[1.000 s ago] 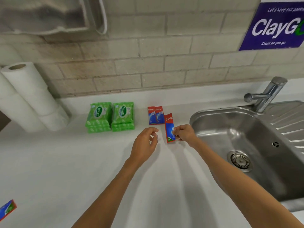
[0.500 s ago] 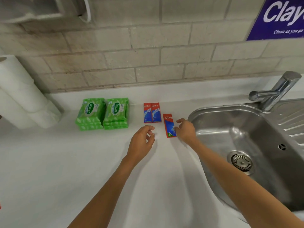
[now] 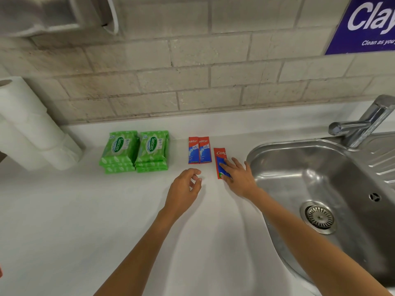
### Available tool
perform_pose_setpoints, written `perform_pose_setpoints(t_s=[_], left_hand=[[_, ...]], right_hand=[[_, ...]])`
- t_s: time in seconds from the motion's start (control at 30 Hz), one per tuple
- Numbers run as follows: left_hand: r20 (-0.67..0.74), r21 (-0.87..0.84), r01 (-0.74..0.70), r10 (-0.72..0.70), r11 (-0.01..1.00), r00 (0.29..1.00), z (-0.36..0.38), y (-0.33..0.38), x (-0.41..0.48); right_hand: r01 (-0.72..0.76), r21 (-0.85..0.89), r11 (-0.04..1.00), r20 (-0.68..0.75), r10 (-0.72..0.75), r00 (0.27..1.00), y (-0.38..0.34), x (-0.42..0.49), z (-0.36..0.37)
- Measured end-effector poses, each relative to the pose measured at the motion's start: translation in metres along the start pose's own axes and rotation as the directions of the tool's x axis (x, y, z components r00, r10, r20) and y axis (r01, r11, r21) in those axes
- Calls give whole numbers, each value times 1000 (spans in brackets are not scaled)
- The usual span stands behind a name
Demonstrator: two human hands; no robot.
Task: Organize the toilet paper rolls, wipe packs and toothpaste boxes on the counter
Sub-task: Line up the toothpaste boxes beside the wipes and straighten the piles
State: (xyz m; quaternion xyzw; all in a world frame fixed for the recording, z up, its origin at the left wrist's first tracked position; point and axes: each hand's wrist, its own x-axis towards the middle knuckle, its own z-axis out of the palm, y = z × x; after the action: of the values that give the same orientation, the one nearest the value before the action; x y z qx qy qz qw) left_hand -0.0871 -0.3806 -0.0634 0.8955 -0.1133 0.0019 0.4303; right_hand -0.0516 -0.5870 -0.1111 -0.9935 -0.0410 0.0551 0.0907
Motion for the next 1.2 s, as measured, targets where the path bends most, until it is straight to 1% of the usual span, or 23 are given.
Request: perform_pose_setpoints(t_s=[0.07,0.27,0.43,0.73,1.03,1.13,1.2], left_hand=[[-25,10,39,-39,999,999,-1,-9,23],[-41,6,26,-26,1000,999,-1,-7,25],[-52,14,28,-27,1000,998,0,-7,39],[-49,11,40,-39,999,998,4,-9,47],[-29,24,59,-58,998,998,5,-10,46],[-29,26,57,-56,998,998,3,-9,44],[-30,26,57,-56,998,998,0,-9,43]], right_hand=[[19,24,1000,31,-20,999,-1,34,1],[-5,55,998,44,3,999,-1,44,-6],[1,91,996,47,-6,999,-1,60,-5],[2,108,994,13,-3,1000,0,79,0],[-3,129,992,9,2,1000,-2,82,1],[-6,150,989,5,5,1000,-3,81,-1],[-5,191,982,-25,10,1000,-6,77,-3]])
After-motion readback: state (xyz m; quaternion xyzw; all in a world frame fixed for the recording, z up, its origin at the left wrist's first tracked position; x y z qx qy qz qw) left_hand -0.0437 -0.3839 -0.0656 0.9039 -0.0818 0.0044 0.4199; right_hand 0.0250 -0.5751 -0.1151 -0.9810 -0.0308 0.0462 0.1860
